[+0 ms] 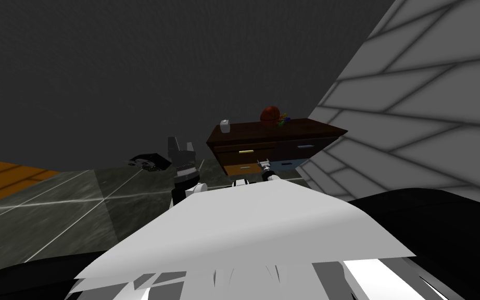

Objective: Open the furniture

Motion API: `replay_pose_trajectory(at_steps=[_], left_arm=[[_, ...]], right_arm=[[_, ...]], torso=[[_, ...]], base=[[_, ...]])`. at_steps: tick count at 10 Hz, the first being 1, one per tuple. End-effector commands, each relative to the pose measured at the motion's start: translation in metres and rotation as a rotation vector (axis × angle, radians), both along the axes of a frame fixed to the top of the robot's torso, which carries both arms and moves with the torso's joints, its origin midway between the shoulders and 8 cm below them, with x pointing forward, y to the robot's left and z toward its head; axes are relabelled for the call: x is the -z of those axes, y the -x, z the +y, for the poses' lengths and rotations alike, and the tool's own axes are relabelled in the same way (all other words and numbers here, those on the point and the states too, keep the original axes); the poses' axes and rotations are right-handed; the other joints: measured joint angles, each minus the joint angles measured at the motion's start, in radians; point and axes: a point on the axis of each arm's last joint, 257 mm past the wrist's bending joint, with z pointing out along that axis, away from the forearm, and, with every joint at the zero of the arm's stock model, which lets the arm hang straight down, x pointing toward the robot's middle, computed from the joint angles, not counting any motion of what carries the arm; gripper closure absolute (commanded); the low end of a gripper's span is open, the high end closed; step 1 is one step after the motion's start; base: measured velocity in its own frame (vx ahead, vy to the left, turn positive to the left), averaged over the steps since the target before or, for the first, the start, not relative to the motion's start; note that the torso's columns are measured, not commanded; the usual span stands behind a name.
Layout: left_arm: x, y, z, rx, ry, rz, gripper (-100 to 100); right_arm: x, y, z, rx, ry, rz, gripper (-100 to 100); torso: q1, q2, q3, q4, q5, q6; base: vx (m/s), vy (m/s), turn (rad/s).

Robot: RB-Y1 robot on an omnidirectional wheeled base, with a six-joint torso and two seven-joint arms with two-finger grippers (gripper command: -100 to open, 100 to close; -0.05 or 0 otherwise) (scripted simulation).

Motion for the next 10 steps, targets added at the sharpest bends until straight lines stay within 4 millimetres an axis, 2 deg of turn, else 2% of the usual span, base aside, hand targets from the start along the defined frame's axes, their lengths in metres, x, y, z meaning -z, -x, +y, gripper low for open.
replay_pose_trajectory(at_steps=[1, 10], left_arm=[[0.0, 0.0, 0.0, 0.0, 0.0, 0.0, 0], [0.0, 0.0, 0.0, 0.0, 0.0, 0.0, 0]], right_arm=[[0.01, 0.003, -0.004, 0.007, 0.091, 0.028, -100], [0.022, 0.006, -0.013, -0.002, 0.438, 0.074, -100]], torso=[[0.0, 0.001, 0.0, 0.0, 0.0, 0.0], [0.0, 0.0, 0.0, 0.0, 0.0, 0.0]], base=[[0.026, 0.027, 0.045], [0.025, 0.036, 0.031]])
